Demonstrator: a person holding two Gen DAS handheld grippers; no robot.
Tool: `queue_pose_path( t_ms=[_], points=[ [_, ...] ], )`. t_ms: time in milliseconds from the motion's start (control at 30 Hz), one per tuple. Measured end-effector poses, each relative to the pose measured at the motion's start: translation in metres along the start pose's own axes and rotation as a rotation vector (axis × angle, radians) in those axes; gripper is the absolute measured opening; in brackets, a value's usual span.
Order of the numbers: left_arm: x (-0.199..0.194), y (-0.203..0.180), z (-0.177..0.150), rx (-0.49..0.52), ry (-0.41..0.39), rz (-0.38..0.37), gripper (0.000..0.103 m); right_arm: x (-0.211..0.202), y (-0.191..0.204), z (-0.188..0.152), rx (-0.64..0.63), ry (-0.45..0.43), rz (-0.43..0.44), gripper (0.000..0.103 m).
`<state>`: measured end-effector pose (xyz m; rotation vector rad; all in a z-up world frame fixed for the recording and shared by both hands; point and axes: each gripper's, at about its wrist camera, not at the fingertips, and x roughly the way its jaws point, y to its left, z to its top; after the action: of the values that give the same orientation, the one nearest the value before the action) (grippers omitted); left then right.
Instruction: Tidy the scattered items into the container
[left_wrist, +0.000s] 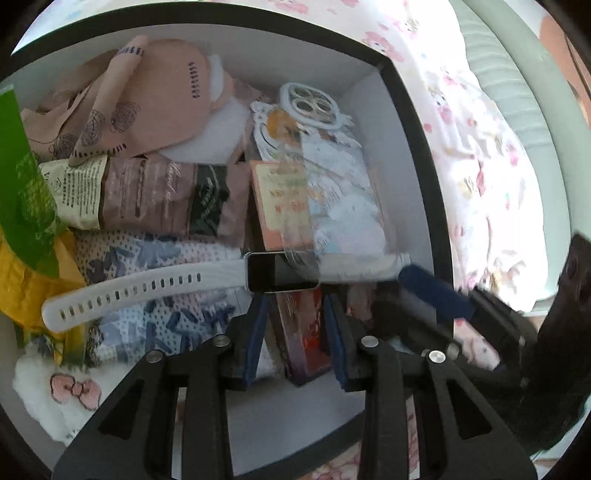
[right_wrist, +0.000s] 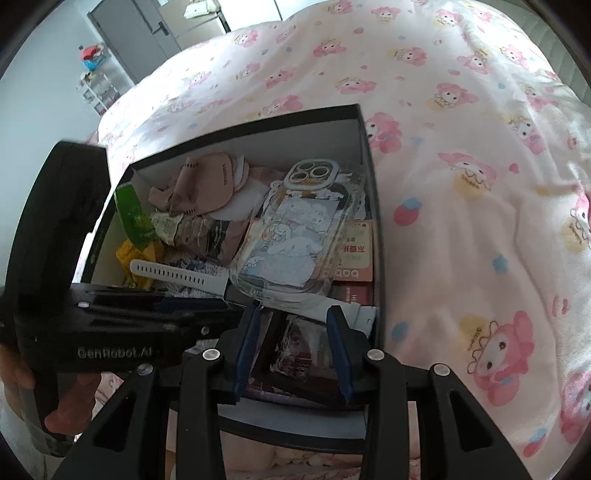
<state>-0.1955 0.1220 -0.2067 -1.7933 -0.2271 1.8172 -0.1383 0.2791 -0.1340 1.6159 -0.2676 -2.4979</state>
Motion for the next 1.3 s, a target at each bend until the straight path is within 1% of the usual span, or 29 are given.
queue_pose_path(
  t_ms=[133, 167, 233, 333, 367, 433, 533, 567, 600, 633, 700, 767, 833, 900, 1033, 1100, 1167, 1233, 1267, 1300],
  points=[
    [0.003, -0.002, 0.004, -0.019, 0.035, -0.023, 0.030, 0.007, 0.006, 0.003, -0.027, 0.018, -0.017, 0.034],
    [-0.001, -0.004, 0.001, -0.007, 0.022, -0.024, 0.030, 0.008, 0.006, 0.005, -0.024, 0.018, -0.012, 0.034],
    [-0.009, -0.005, -0.005, 0.004, 0.015, -0.056, 0.030, 0.008, 0.007, 0.008, -0.028, 0.012, -0.036, 0.035],
    [-0.020, 0.002, -0.010, -0.013, -0.025, -0.029, 0.030, 0.008, 0.007, 0.008, -0.033, 0.008, -0.033, 0.035],
    [-0.020, 0.006, -0.009, -0.028, -0.022, -0.015, 0.030, 0.009, 0.006, 0.009, -0.033, 0.006, -0.035, 0.035],
    [-0.019, 0.010, -0.009, -0.048, -0.007, -0.034, 0.030, 0.011, 0.007, 0.012, -0.029, 0.000, -0.035, 0.035],
    [-0.024, 0.011, -0.015, -0.058, -0.018, -0.080, 0.030, 0.014, 0.005, 0.015, -0.025, -0.005, -0.050, 0.035],
    [-0.030, 0.011, -0.018, -0.054, -0.031, -0.124, 0.030, 0.013, 0.004, 0.014, -0.020, -0.009, -0.042, 0.035],
    [-0.034, 0.011, -0.020, -0.056, -0.040, -0.138, 0.030, 0.011, 0.002, 0.012, -0.010, -0.014, -0.022, 0.035],
    [-0.039, 0.011, -0.022, -0.061, -0.057, -0.136, 0.030, 0.007, -0.001, 0.010, 0.007, -0.020, -0.002, 0.035],
    [-0.044, 0.009, -0.023, -0.061, -0.097, -0.102, 0.030, -0.001, -0.006, 0.007, 0.028, -0.061, -0.002, 0.035],
    [-0.039, 0.006, -0.021, -0.069, -0.096, -0.072, 0.030, -0.003, -0.007, 0.009, 0.042, -0.088, -0.005, 0.035],
    [-0.031, 0.002, -0.020, -0.076, -0.082, -0.036, 0.030, 0.006, -0.007, 0.012, 0.043, -0.057, -0.043, 0.035],
    [-0.026, -0.003, -0.023, -0.077, -0.075, -0.035, 0.030, 0.014, -0.003, 0.010, 0.030, -0.027, -0.060, 0.035],
    [-0.028, -0.010, -0.028, -0.058, -0.088, -0.021, 0.030, 0.019, 0.004, 0.007, -0.007, -0.023, -0.108, 0.036],
    [-0.037, -0.014, -0.035, -0.033, -0.128, 0.014, 0.031, 0.019, 0.003, 0.007, -0.004, -0.028, -0.106, 0.035],
    [-0.051, -0.021, -0.044, 0.000, -0.200, 0.084, 0.036, 0.014, 0.001, 0.006, 0.015, -0.047, -0.108, 0.036],
    [-0.072, -0.030, -0.054, 0.030, -0.290, 0.155, 0.046, 0.005, 0.003, 0.008, 0.006, -0.086, -0.150, 0.037],
    [-0.087, -0.037, -0.062, 0.051, -0.356, 0.189, 0.049, 0.000, 0.006, 0.009, 0.001, -0.108, -0.175, 0.039],
    [-0.098, -0.041, -0.068, 0.063, -0.396, 0.204, 0.059, -0.007, 0.008, 0.010, 0.001, -0.132, -0.196, 0.041]
  ],
)
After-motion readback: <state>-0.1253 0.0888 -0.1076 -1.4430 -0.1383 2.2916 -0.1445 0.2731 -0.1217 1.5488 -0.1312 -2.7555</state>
